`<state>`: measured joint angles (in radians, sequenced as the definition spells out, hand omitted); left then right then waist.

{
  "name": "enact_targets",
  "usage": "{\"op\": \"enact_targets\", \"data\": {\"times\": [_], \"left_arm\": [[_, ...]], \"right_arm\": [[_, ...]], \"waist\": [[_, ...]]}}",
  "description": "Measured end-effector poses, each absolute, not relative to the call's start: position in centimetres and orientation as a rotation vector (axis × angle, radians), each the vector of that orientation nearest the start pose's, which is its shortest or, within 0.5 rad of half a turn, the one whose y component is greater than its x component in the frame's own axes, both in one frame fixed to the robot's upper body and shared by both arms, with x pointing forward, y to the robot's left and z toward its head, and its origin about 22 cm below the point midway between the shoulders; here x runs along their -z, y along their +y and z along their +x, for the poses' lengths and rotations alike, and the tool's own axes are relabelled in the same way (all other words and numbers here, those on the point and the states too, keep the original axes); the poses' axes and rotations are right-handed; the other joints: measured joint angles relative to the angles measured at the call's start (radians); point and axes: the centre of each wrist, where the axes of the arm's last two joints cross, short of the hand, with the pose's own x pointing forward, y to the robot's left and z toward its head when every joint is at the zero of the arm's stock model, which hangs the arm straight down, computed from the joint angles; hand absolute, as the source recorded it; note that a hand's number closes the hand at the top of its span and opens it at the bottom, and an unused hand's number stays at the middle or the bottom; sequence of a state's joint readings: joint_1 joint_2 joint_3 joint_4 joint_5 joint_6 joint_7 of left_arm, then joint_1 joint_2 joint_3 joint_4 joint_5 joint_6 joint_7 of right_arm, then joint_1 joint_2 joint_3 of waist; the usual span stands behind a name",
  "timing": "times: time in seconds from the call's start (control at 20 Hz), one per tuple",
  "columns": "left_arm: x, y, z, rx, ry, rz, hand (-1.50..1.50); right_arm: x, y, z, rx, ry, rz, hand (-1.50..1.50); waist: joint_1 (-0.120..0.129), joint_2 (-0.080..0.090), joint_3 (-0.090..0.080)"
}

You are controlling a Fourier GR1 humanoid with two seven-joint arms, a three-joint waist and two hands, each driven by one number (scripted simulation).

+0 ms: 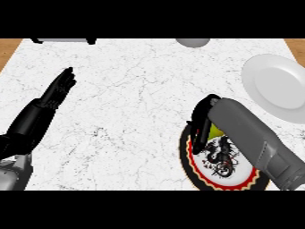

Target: Pick the pear from the plate and place it in the plate

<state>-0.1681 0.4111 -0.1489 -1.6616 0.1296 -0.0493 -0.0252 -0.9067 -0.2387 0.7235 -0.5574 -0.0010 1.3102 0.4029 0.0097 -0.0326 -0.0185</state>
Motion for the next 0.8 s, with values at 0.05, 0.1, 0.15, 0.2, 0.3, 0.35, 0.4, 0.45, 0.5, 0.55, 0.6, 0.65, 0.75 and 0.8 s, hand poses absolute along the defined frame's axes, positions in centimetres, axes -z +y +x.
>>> {"op": "enact_targets", "data": {"times": [0.05, 0.1, 0.15, 0.2, 0.3, 0.35, 0.4, 0.45, 0.5, 0.55, 0.6, 0.65, 0.75, 0.8], "left_arm": [[-8.0, 26.1, 27.4, 0.449, -1.776, 0.012, 0.0], [-8.0, 26.0, 27.5, 0.45, -1.776, 0.016, 0.0], [-7.8, 26.1, 27.4, 0.453, -1.773, 0.012, 0.0], [-7.5, 25.7, 27.5, 0.451, -1.773, 0.01, 0.0], [-7.5, 25.7, 27.6, 0.458, -1.773, 0.014, 0.0], [-7.6, 25.7, 27.6, 0.456, -1.776, 0.014, 0.0], [-7.5, 25.8, 27.6, 0.455, -1.772, 0.015, 0.0], [-7.5, 25.8, 27.6, 0.454, -1.769, 0.018, 0.0], [-7.4, 25.9, 27.6, 0.452, -1.764, 0.02, 0.0], [-7.4, 25.9, 27.6, 0.452, -1.761, 0.022, 0.0], [-7.2, 26.0, 27.6, 0.452, -1.754, 0.023, 0.0], [-7.2, 26.0, 27.6, 0.452, -1.753, 0.021, 0.0], [-7.2, 25.8, 27.6, 0.455, -1.756, 0.016, 0.0], [-7.3, 25.7, 27.7, 0.46, -1.759, 0.012, 0.0]], "right_arm": [[-1.6, -14.8, 40.0, -1.797, -0.048, 0.358, 1.5], [-1.7, -14.9, 40.0, -1.795, -0.064, 0.355, 1.5], [-1.9, -14.9, 40.0, -1.796, -0.073, 0.344, 1.5], [-2.0, -14.9, 40.0, -1.798, -0.084, 0.331, 1.5], [-2.8, -14.5, 40.5, -1.752, -0.156, 0.217, 1.5], [-3.4, -14.5, 40.9, -1.711, -0.207, 0.142, 1.5], [-4.0, -15.3, 41.4, -1.66, -0.224, 0.027, 1.5], [-4.8, -16.0, 42.0, -1.608, -0.239, -0.094, 1.5], [-5.6, -16.8, 42.6, -1.553, -0.253, -0.212, 1.5], [-6.6, -17.3, 43.1, -1.498, -0.275, -0.327, 1.5], [-7.7, -17.7, 43.6, -1.44, -0.301, -0.44, 1.5], [-8.7, -17.8, 44.1, -1.378, -0.329, -0.55, 1.5], [-10.5, -17.5, 44.7, -1.249, -0.387, -0.753, 1.5], [-11.4, -17.1, 45.0, -1.182, -0.417, -0.849, 1.5]], "waist": [[-0.002, 0.001, -0.001], [-0.002, 0.002, 0.0], [-0.002, 0.002, 0.0], [-0.001, 0.004, 0.0], [0.001, 0.003, 0.004], [0.002, 0.005, 0.007], [0.0, 0.007, 0.009], [-0.004, 0.007, 0.01], [-0.008, 0.005, 0.01], [-0.01, 0.005, 0.01], [-0.009, 0.005, 0.01], [-0.007, 0.004, 0.011], [-0.002, 0.007, 0.012], [0.004, 0.009, 0.012]]}}
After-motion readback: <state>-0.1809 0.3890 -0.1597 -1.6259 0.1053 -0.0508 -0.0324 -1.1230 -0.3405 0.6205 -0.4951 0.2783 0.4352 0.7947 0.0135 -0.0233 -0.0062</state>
